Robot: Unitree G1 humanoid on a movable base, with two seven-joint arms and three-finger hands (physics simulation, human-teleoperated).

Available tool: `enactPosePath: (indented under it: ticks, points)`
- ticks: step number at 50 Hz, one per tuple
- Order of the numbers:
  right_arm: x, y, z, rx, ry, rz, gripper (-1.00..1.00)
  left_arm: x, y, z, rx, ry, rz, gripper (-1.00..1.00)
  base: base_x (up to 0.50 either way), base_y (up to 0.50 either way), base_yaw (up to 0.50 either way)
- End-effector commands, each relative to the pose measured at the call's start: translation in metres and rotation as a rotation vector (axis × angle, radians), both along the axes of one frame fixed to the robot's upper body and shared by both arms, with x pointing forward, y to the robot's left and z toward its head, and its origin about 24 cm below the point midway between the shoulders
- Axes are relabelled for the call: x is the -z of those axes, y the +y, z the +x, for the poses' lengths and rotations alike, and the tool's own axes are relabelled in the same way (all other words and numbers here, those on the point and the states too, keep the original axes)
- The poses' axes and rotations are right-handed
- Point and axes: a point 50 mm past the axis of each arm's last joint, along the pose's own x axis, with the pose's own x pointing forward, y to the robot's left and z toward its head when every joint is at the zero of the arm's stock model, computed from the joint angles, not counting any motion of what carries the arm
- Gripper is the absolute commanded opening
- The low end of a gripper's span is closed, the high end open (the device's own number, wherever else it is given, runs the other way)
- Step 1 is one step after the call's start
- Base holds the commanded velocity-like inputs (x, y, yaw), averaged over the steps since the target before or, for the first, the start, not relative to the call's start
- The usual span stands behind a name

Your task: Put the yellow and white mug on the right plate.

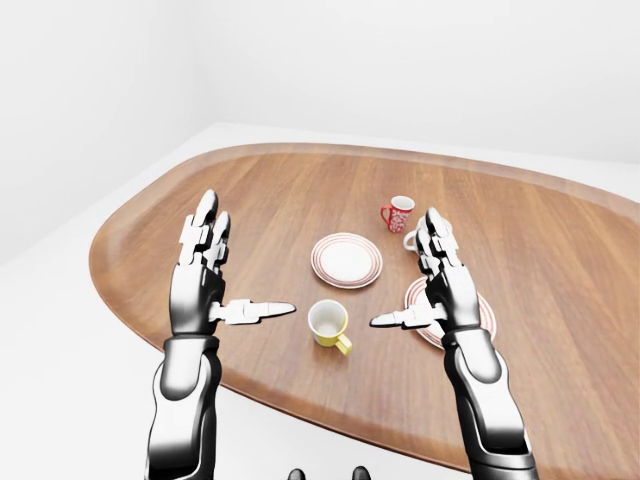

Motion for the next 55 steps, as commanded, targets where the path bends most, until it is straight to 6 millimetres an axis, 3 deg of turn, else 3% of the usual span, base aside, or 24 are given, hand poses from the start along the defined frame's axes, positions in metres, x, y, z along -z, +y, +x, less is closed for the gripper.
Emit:
enactPosePath:
  ticks: [1, 9, 17, 36, 44, 50, 51, 55]
  points:
    - [0.001, 0.0, 0.0, 0.012, 0.003, -0.017, 1.0, 0.0, 0.0, -0.001, 0.0, 0.001, 0.001, 0.88, 0.0, 0.0, 0.0]
    - [-0.002, 0.002, -0.007, -0.041, -0.011, 0.049, 1.0, 0.0, 0.0, -0.001, 0.0, 0.0, 0.002, 0.88, 0.06, 0.02, 0.0]
    - [0.005, 0.002, -0.001, -0.002, 0.022, -0.018, 1.0, 0.0, 0.0, 0.0, 0.0, 0.001, 0.003, 0.88, 0.47, 0.14, 0.0]
    - [0.003, 0.004, -0.004, -0.031, 0.011, 0.01, 1.0, -0.006, 0.0, -0.002, 0.001, -0.026, 0.005, 0.88, 0.0, 0.0, 0.0]
    - [0.007, 0.007, -0.002, -0.024, 0.029, -0.055, 1.0, -0.008, 0.002, -0.003, -0.001, -0.034, 0.008, 0.88, 0.15, 0.04, 0.0]
    - [0.02, 0.012, 0.007, -0.036, 0.088, -0.232, 1.0, -0.017, 0.019, 0.007, -0.047, -0.066, 0.0, 0.89, 0.0, 0.0, 0.0]
    - [-0.018, 0.018, 0.029, -0.033, -0.064, -0.412, 1.0, -0.032, 0.038, 0.013, -0.095, -0.122, 0.016, 0.89, 0.0, 0.0, 0.0]
    - [-0.021, 0.019, 0.032, -0.033, -0.067, -0.447, 1.0, -0.033, 0.041, 0.015, -0.1, -0.121, 0.014, 0.89, 0.0, 0.0, 0.0]
